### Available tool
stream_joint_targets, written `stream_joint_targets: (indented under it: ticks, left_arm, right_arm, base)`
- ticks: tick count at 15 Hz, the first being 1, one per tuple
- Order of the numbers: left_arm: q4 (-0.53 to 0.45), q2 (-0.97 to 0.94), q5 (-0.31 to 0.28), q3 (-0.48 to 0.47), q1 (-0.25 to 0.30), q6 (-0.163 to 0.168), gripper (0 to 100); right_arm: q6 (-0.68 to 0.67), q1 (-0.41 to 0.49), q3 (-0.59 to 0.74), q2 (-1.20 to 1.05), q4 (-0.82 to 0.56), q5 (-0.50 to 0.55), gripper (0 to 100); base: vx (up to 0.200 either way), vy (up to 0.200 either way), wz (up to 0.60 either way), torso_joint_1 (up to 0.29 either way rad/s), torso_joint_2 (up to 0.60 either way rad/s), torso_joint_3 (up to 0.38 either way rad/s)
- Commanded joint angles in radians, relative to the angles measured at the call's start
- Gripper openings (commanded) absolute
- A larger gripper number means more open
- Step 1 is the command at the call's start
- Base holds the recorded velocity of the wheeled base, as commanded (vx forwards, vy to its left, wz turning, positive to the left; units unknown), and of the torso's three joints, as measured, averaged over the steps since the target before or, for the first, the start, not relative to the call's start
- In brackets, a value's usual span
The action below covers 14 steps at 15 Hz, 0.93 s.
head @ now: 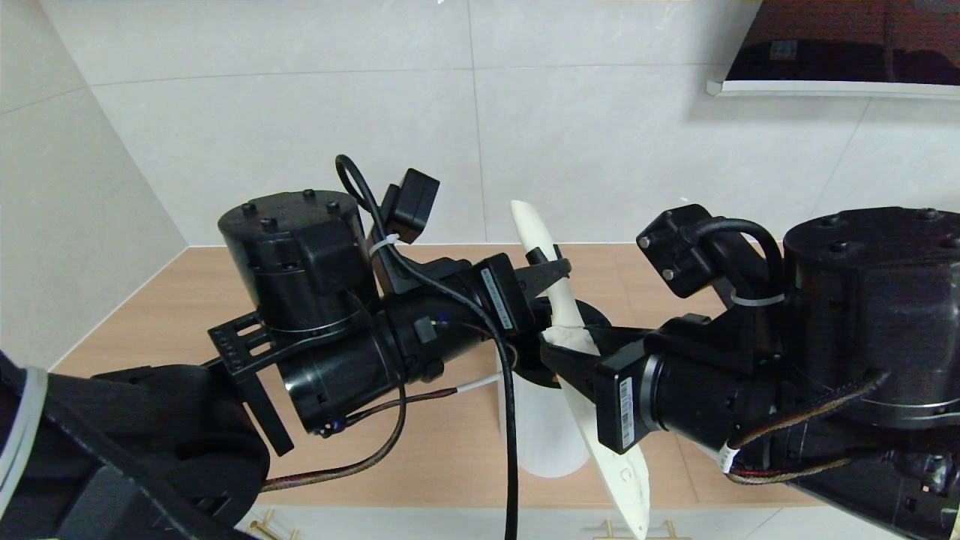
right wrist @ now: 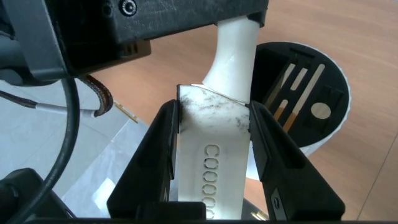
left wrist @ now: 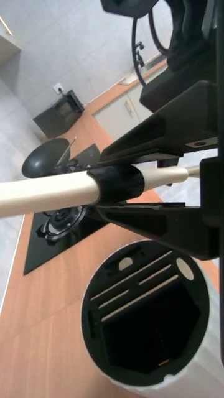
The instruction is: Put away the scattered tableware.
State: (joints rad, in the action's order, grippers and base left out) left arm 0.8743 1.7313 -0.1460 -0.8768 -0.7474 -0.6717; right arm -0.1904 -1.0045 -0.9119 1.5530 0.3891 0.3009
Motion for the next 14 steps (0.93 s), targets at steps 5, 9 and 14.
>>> stream_joint_targets:
  ticks: [5, 9, 14]
  left_arm:
    - [0.0, -0.045, 0.005, -0.002, -0.012, 0.0, 0]
    - [-0.1, -0.165, 0.042, -0.05, -0.006, 0.035, 0]
    - [-0.333, -0.179, 0.302, -0.245, -0.007, 0.204, 0]
  right_arm:
    - [-0.007, 0.001, 0.002, -0.037, 0.004, -0.003, 100]
    - [0.0, 0.052, 0.007, -0.183, -0.004, -0.011, 100]
    - [0.003, 0.277, -0.021, -0.237, -0.009, -0.075, 100]
  base:
    - [0.0, 0.0, 0.0, 0.0, 0.0, 0.0]
    - [0.0, 0.0, 0.0, 0.0, 0.0, 0.0]
    - [0.0, 0.0, 0.0, 0.0, 0.0, 0.0]
